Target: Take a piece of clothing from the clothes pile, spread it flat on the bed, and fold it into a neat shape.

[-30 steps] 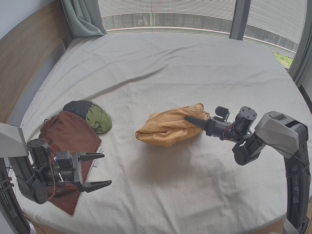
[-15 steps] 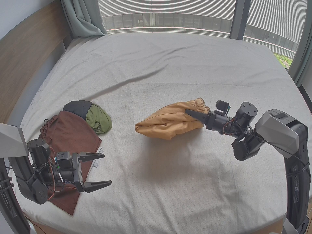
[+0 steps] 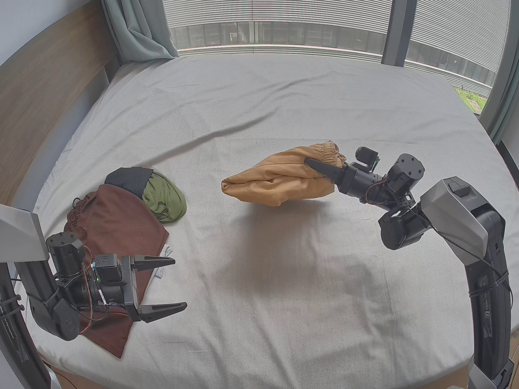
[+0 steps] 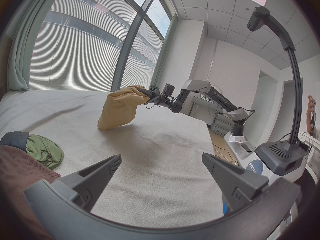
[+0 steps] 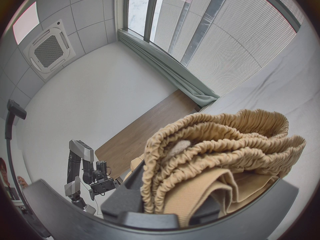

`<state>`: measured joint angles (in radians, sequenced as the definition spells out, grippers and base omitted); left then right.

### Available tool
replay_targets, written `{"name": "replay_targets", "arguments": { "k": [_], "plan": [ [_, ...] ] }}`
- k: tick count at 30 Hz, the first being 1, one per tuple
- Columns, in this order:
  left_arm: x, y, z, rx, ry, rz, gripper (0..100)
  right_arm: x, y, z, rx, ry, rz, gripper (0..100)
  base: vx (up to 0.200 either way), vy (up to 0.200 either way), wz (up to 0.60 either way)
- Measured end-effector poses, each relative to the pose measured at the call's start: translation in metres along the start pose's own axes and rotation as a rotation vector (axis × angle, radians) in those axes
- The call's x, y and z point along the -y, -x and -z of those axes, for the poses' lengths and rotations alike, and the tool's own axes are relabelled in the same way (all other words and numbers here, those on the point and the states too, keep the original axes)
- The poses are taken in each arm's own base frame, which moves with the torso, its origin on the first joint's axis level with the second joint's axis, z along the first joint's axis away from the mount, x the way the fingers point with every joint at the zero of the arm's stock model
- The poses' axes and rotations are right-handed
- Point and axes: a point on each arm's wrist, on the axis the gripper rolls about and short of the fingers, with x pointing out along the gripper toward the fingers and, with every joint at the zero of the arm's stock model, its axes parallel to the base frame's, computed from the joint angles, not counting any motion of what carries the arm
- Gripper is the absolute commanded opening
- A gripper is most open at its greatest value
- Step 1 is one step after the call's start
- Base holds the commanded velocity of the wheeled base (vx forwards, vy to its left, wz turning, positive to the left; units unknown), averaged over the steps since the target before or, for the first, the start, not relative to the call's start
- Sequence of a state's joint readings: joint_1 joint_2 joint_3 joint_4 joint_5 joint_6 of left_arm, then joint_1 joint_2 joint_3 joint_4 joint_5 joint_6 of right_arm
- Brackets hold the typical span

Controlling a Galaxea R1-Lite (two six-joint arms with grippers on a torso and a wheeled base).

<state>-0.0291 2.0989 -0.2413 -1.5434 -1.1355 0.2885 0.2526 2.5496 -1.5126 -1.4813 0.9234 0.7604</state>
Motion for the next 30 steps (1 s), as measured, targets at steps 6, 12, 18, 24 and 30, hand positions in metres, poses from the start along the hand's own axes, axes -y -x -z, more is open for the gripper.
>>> {"name": "replay_targets", "arguments": {
  "k": [6, 12, 18, 24, 30],
  "plan": [
    [0.000, 0.000, 0.002, -0.004, 0.007, 0.001, 100, 0.014, 0.001, 0.005, 0.005, 0.002, 0.007, 0, 0.000, 0.000, 0.00],
    [0.000, 0.000, 0.003, -0.005, 0.011, 0.002, 100, 0.028, 0.009, 0.023, -0.007, -0.025, 0.032, 0, 0.000, 0.000, 0.00],
    [0.001, 0.000, 0.003, -0.005, 0.011, 0.003, 100, 0.030, 0.024, 0.050, -0.042, -0.081, 0.069, 0, 0.000, 0.000, 0.00],
    [0.001, 0.000, 0.003, -0.006, 0.013, 0.003, 100, 0.024, 0.041, 0.078, -0.101, -0.114, 0.118, 0, 0.000, 0.000, 0.00],
    [0.001, 0.000, 0.002, -0.005, 0.010, 0.003, 100, 0.015, 0.056, 0.103, -0.161, -0.131, 0.167, 0, 0.000, 0.000, 0.00]
  ]
}}
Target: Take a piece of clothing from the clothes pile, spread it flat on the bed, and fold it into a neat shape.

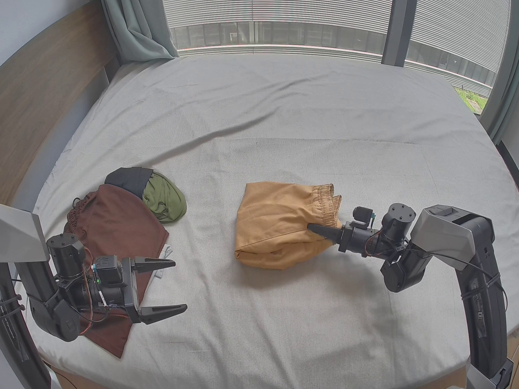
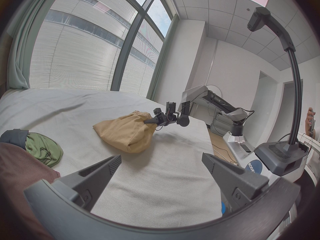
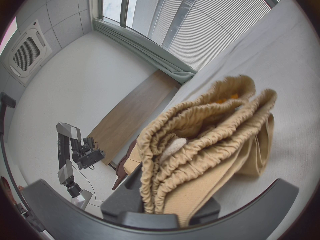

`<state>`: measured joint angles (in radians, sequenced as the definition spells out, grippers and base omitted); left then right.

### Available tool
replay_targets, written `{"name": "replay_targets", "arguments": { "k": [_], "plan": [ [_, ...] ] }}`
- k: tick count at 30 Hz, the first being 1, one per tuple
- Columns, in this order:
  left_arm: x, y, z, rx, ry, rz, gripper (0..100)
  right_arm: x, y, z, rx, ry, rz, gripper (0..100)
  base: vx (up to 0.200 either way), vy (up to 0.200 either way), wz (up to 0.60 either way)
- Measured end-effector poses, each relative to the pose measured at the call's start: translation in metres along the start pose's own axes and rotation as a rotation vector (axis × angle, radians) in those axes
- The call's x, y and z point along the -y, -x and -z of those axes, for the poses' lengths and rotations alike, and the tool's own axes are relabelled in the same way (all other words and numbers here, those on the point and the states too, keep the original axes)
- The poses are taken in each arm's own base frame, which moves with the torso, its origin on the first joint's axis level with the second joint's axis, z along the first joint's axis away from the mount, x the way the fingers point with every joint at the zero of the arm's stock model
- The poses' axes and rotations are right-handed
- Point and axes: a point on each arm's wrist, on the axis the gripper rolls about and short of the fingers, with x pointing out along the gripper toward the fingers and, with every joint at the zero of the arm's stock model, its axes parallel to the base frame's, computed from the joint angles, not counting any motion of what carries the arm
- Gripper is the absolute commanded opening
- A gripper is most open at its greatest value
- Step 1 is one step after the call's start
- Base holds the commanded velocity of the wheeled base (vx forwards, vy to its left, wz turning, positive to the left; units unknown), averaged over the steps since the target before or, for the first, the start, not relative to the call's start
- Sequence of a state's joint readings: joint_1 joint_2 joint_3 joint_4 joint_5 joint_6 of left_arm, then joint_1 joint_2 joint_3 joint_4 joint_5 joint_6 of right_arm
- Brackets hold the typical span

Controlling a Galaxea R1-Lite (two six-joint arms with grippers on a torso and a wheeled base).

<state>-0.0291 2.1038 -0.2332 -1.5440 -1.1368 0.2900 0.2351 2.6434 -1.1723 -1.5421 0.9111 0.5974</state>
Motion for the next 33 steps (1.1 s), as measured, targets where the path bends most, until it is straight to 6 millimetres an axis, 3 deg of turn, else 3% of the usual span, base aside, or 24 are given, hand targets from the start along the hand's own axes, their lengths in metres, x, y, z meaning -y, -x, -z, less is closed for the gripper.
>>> {"name": "replay_targets", "arguments": {
  "k": [9, 20, 21, 33],
  "plan": [
    [0.000, 0.000, -0.002, 0.003, -0.007, -0.002, 100, -0.003, 0.011, 0.024, -0.043, -0.009, 0.059, 0, 0.000, 0.000, 0.00],
    [-0.001, 0.001, -0.003, 0.005, -0.012, -0.005, 100, -0.002, 0.012, 0.030, -0.044, -0.023, 0.082, 0, 0.000, 0.000, 0.00],
    [-0.001, 0.001, -0.003, 0.005, -0.011, -0.004, 100, -0.002, 0.013, 0.030, -0.045, -0.024, 0.083, 100, 0.000, 0.000, 0.00],
    [-0.001, 0.001, -0.003, 0.006, -0.013, -0.004, 100, -0.010, 0.024, 0.041, -0.064, -0.022, 0.152, 100, 0.000, 0.000, 0.00]
  ]
}}
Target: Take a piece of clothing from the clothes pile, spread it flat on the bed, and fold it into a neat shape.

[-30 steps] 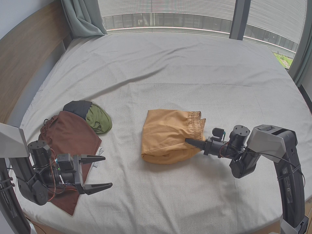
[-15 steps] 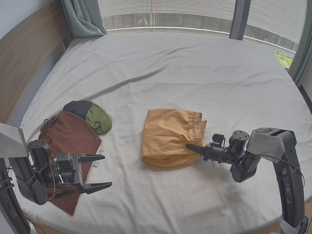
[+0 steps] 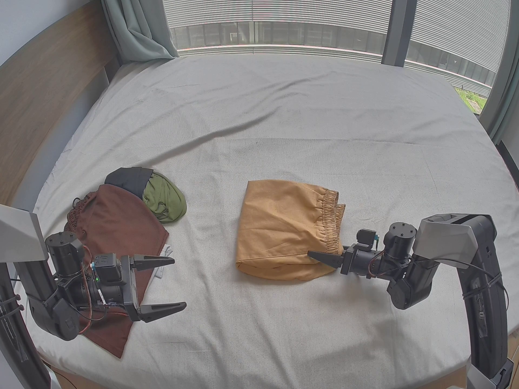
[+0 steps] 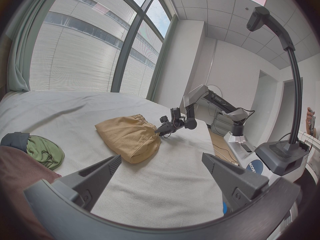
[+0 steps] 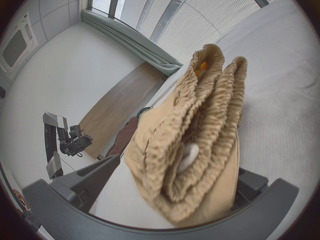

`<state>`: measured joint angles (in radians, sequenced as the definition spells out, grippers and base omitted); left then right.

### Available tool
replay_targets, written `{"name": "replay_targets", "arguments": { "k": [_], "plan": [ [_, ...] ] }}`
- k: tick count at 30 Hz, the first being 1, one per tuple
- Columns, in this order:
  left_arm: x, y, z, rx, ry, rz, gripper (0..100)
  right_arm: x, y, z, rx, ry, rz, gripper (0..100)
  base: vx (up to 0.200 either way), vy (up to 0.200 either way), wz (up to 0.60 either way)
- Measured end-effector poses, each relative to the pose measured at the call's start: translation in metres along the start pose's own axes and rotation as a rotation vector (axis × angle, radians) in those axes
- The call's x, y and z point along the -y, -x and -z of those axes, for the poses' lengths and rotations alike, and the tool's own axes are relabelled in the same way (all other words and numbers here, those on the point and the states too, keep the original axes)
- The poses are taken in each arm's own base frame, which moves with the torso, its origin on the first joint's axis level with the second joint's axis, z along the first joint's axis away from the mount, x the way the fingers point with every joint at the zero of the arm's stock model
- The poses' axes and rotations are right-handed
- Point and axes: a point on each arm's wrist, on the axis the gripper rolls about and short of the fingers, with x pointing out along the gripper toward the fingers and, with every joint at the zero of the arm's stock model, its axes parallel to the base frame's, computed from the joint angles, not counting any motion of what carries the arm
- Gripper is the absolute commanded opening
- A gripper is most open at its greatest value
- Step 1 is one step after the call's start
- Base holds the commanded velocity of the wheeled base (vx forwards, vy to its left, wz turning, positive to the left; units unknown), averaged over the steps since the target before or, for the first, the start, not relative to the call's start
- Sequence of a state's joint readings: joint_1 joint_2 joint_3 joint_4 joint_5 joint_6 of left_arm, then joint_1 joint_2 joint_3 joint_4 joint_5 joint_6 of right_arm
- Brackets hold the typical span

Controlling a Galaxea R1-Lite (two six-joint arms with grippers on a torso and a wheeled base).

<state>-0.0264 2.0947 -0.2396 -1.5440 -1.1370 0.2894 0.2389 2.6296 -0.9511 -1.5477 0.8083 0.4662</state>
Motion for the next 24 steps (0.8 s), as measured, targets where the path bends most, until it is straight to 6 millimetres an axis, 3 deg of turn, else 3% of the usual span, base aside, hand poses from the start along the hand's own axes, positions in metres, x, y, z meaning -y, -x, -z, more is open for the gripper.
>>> {"name": "replay_targets", "arguments": {
  "k": [7, 15, 20, 24],
  "plan": [
    [0.000, -0.001, 0.000, 0.000, 0.001, 0.003, 100, -0.012, 0.035, 0.005, -0.043, -0.011, 0.065, 100, 0.000, 0.000, 0.00],
    [0.001, -0.002, 0.000, 0.000, 0.003, 0.008, 100, -0.031, 0.071, -0.031, 0.020, 0.038, 0.113, 100, 0.000, 0.000, 0.00],
    [0.001, -0.003, 0.000, 0.000, 0.004, 0.010, 100, -0.046, 0.078, -0.057, 0.072, 0.073, 0.090, 100, 0.000, 0.000, 0.00],
    [0.001, -0.003, 0.000, 0.000, 0.004, 0.010, 100, -0.055, 0.071, -0.074, 0.106, 0.108, 0.051, 100, 0.000, 0.000, 0.00]
  ]
}}
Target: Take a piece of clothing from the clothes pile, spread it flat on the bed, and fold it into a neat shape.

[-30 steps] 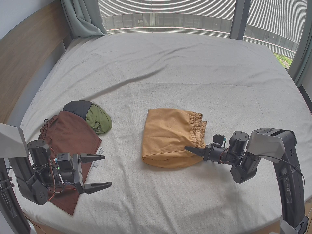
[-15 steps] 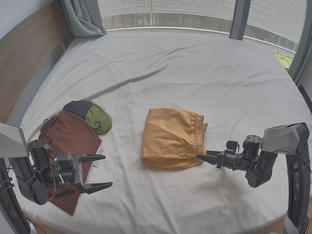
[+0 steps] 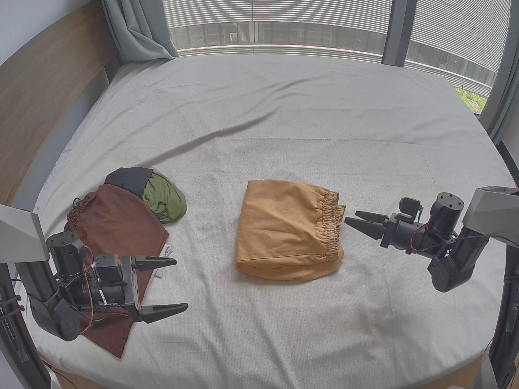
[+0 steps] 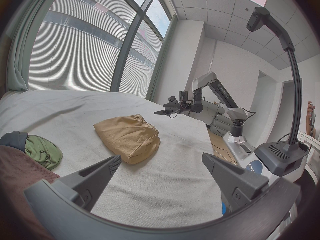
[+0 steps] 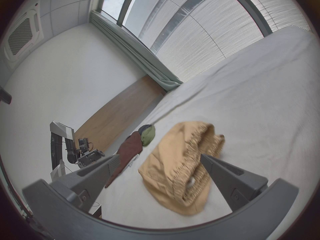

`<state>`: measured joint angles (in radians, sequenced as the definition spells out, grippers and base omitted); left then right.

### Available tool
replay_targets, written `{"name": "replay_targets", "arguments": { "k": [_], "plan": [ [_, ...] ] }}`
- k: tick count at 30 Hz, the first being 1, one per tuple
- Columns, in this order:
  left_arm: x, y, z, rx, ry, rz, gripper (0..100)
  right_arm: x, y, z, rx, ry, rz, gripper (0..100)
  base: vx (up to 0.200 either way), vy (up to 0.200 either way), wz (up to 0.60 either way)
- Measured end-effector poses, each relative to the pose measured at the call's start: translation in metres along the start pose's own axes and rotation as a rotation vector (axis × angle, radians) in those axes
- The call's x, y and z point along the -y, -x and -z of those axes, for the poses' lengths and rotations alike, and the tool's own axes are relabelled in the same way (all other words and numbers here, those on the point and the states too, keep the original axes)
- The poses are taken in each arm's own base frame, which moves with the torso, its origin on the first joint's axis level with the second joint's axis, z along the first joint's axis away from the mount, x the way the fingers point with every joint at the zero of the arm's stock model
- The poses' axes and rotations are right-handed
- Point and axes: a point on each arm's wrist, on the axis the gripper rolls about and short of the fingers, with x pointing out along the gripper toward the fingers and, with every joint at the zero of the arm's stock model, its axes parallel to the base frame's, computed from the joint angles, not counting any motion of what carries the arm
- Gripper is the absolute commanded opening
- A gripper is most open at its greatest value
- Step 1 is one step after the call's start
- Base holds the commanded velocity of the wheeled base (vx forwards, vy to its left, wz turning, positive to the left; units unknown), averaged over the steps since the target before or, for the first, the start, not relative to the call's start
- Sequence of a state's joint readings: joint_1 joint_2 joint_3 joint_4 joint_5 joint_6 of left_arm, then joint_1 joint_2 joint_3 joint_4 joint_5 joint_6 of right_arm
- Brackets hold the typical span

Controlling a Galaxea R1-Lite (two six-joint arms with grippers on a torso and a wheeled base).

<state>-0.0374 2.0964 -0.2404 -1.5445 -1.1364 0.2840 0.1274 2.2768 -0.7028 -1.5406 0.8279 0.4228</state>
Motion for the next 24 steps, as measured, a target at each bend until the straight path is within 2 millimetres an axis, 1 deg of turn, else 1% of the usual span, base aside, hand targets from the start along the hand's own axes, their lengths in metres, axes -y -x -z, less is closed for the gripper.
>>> {"name": "replay_targets", "arguments": {
  "k": [4, 8, 12, 14, 18, 24],
  "plan": [
    [0.000, 0.000, 0.000, 0.000, 0.000, -0.001, 100, -0.006, -0.016, -0.010, 0.027, 0.023, -0.045, 100, 0.000, 0.000, 0.00],
    [-0.001, 0.000, 0.000, 0.000, 0.000, -0.003, 100, -0.003, -0.035, -0.009, 0.038, 0.020, -0.077, 100, 0.000, 0.000, 0.00],
    [-0.001, 0.001, 0.001, -0.001, 0.003, -0.004, 100, 0.001, -0.052, 0.003, 0.023, 0.006, -0.100, 100, 0.000, 0.000, 0.00],
    [-0.001, 0.001, 0.001, -0.002, 0.004, -0.005, 100, 0.006, -0.057, 0.012, 0.010, -0.006, -0.101, 100, 0.000, 0.000, 0.00],
    [-0.001, 0.001, 0.001, -0.002, 0.003, -0.006, 100, 0.017, -0.063, 0.031, -0.018, -0.033, -0.089, 100, 0.000, 0.000, 0.00],
    [-0.002, 0.001, 0.001, -0.001, 0.000, -0.009, 100, 0.032, -0.067, 0.053, -0.047, -0.062, -0.070, 100, 0.000, 0.000, 0.00]
  ]
}}
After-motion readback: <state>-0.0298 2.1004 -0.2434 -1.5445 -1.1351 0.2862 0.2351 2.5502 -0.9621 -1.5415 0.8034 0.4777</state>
